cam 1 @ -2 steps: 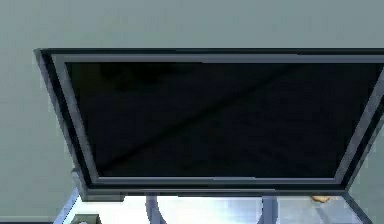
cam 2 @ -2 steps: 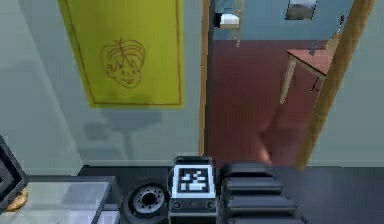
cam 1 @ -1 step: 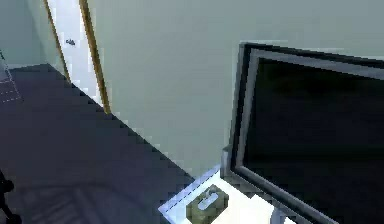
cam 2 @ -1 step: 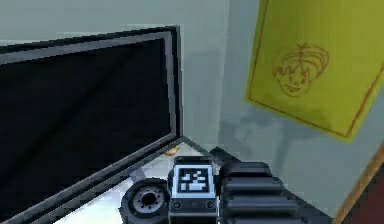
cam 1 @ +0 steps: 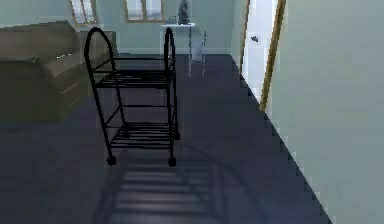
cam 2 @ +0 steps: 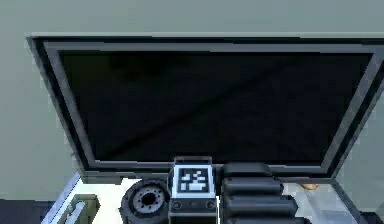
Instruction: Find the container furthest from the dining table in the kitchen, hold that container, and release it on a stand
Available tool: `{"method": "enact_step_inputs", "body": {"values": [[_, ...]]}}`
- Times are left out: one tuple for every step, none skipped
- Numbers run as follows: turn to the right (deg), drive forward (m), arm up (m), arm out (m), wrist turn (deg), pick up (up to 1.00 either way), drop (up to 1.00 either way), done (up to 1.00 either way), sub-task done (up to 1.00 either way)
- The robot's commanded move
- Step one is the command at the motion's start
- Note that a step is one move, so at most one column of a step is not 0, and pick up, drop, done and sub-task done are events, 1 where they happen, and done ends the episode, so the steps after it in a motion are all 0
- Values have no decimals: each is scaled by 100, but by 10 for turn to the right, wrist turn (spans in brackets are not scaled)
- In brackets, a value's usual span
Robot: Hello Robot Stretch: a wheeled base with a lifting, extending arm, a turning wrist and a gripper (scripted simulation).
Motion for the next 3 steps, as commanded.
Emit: {"method": "enact_step_inputs", "body": {"values": [[-450,0,0,0,0,0,0,0,0],[-210,0,0,0,0,0,0,0,0],[450,0,0,0,0,0,0,0,0]]}}
